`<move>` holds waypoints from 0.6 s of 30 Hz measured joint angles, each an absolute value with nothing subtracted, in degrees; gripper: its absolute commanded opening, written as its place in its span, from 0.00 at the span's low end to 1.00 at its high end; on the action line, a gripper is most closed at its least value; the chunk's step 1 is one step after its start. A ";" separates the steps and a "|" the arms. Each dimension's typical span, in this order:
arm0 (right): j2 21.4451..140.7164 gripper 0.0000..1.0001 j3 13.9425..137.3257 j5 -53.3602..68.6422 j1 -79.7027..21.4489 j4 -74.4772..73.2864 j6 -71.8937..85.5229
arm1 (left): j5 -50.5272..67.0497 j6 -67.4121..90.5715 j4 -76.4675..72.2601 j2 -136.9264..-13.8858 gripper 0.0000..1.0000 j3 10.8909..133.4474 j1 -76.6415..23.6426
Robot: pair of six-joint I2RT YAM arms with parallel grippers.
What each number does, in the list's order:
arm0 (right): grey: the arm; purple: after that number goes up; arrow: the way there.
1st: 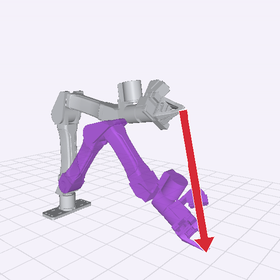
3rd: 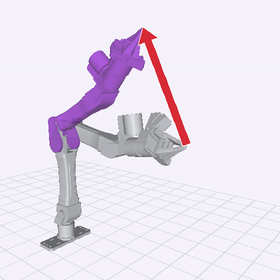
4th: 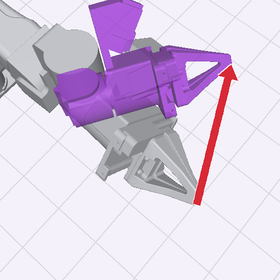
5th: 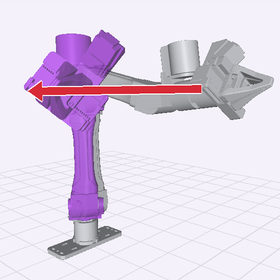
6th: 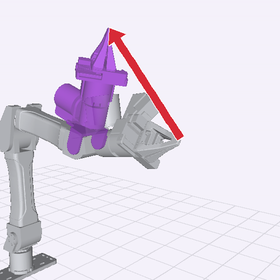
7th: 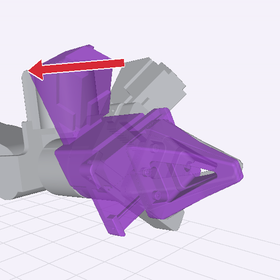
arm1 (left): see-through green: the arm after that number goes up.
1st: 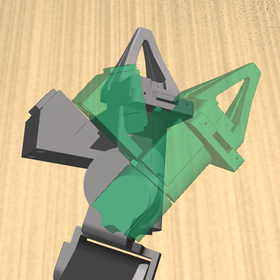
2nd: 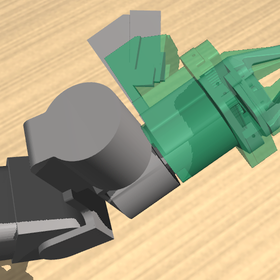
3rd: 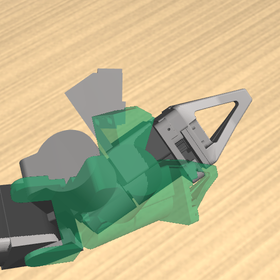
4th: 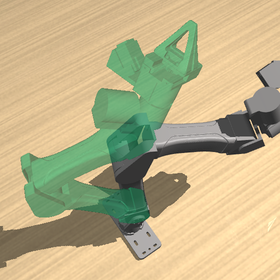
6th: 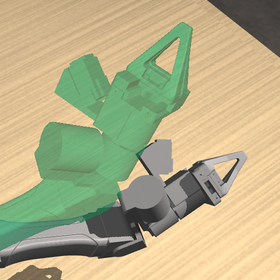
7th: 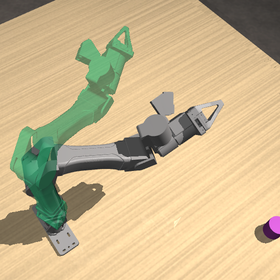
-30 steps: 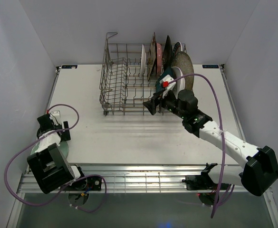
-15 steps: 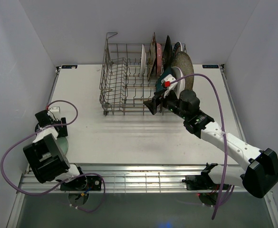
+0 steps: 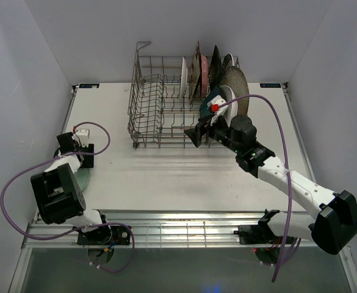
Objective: Load the plates into the dish rack
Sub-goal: Move the plate to the corner of the board.
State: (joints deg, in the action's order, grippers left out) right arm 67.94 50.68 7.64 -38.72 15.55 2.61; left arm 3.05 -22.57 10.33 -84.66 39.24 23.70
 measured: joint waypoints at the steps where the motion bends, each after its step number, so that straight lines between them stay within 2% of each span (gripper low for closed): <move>1: 67.92 0.79 50.68 7.62 -38.72 15.55 2.61 | 2.94 -22.50 10.41 -85.41 0.71 39.94 22.52; 14: 66.87 0.79 50.68 7.44 -38.72 15.49 2.74 | -1.54 -19.35 15.94 -97.12 0.68 53.80 6.39; 16: 66.76 0.79 50.68 7.44 -38.72 15.49 2.90 | -2.85 -18.44 16.84 -99.74 0.69 57.23 2.72; 18: 66.70 0.79 50.68 7.44 -38.72 15.46 2.98 | -3.20 -17.28 18.24 -101.97 0.75 60.31 -0.36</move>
